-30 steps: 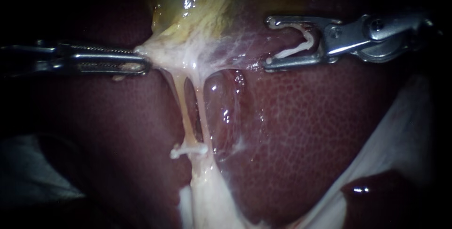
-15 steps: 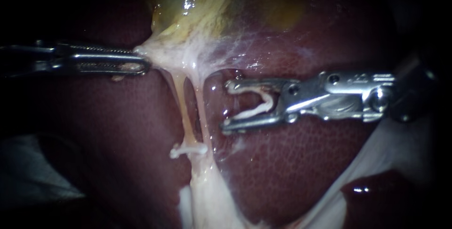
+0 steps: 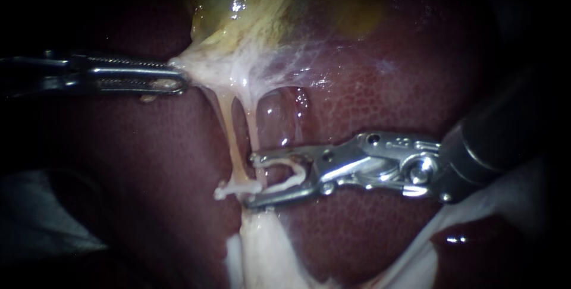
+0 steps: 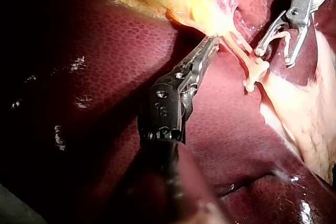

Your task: Clipping second clip left tube

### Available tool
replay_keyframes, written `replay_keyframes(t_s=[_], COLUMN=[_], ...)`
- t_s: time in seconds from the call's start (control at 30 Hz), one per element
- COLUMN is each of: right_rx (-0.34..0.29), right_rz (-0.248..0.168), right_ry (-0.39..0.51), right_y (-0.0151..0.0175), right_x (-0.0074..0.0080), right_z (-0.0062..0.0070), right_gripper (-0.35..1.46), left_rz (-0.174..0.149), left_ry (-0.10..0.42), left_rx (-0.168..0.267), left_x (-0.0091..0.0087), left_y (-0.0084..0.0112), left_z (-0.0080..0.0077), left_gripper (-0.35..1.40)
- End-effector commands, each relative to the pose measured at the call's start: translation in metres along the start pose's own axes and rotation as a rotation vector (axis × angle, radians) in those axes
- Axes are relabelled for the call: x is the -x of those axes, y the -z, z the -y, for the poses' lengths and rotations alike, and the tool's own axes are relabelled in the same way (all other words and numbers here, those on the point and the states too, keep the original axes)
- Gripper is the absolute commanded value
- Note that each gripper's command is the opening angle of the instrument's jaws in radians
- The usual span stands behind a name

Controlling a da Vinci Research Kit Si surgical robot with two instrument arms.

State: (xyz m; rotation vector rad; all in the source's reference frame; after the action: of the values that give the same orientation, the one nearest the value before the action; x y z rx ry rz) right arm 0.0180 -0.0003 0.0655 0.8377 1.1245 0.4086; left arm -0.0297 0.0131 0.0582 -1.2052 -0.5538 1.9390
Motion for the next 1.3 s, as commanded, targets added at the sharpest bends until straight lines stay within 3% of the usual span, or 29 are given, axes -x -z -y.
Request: replay_keyframes(t_s=[0.03,0.33,0.67,0.93,1.3], right_rx=[-0.007,-0.004,-0.023,-0.06,-0.111], right_rz=[0.003,0.007,-0.047,-0.098,-0.123], right_ry=[-0.001,-0.005,0.003,-0.009,-0.011], right_y=[-0.0001,-0.0011,-0.003,-0.0047,-0.0053], right_x=[0.0003,0.0015,0.0007,-0.0003,-0.0018], right_z=[-0.0002,-0.0022,-0.0034,-0.0029,-0.0001], right_gripper=[0.46,0.46,0.48,0.49,0.46], left_rz=[0.0,0.0,0.0,-0.001,-0.002], left_ry=[0.0,0.0,0.0,-0.004,-0.004], left_rx=[0.0,0.0,-0.001,-0.004,-0.005], left_x=[0.0,0.0,0.0,-0.0002,-0.0002], left_y=[0.0,0.0,-0.0001,-0.0005,-0.0006], left_z=[0.0,-0.0001,-0.0001,-0.0004,-0.0004], left_gripper=[-0.35,-0.35,-0.35,-0.35,-0.35])
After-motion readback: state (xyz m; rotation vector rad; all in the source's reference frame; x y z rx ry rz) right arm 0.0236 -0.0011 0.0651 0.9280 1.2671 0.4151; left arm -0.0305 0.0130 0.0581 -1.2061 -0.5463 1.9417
